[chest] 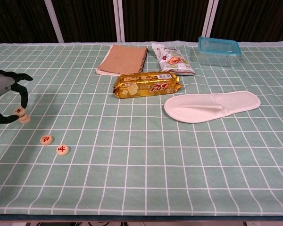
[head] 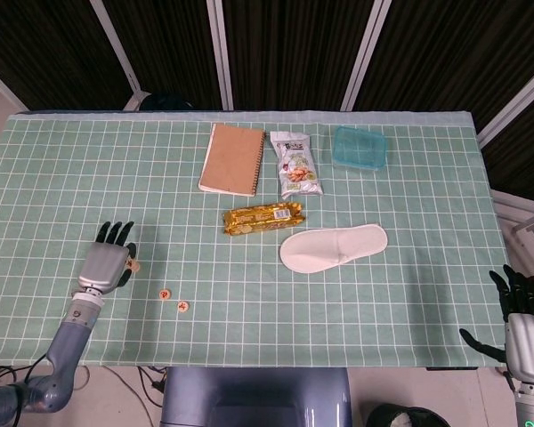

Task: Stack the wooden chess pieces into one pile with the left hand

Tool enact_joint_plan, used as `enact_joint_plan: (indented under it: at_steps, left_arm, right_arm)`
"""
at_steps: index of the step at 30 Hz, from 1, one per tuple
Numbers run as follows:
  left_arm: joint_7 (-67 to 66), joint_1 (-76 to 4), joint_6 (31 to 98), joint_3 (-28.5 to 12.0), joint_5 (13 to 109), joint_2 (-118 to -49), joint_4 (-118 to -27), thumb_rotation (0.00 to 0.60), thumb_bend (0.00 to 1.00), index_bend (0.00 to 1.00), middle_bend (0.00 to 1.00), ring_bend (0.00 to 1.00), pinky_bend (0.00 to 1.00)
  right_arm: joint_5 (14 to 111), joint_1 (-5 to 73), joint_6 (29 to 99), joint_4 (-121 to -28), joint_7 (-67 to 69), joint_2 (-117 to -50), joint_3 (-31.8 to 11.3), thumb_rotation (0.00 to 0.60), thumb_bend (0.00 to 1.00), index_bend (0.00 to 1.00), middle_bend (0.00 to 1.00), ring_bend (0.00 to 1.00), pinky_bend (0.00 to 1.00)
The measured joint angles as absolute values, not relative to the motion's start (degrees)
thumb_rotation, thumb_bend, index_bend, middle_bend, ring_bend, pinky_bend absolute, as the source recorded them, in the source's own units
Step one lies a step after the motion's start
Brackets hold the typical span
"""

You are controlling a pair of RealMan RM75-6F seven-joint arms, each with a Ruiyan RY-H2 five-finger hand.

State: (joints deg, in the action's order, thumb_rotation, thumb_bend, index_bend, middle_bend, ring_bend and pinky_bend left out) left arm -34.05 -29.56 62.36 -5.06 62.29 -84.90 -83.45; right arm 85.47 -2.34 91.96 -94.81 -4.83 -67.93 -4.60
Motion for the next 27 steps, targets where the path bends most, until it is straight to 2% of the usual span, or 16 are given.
enact_joint_plan:
  at_steps: [27]
  left_arm:
    - [-34.6,-29.8,63.1,-4.2,62.5,-84.7,-84.3,0.6,0.33,0.42,0.04,0.0,0.0]
  right_arm:
    - [84.8,-2.5,92.4,-95.0,-5.8,-68.3,-5.1,0.6,0.2,0.09,0.03,0.0,0.0]
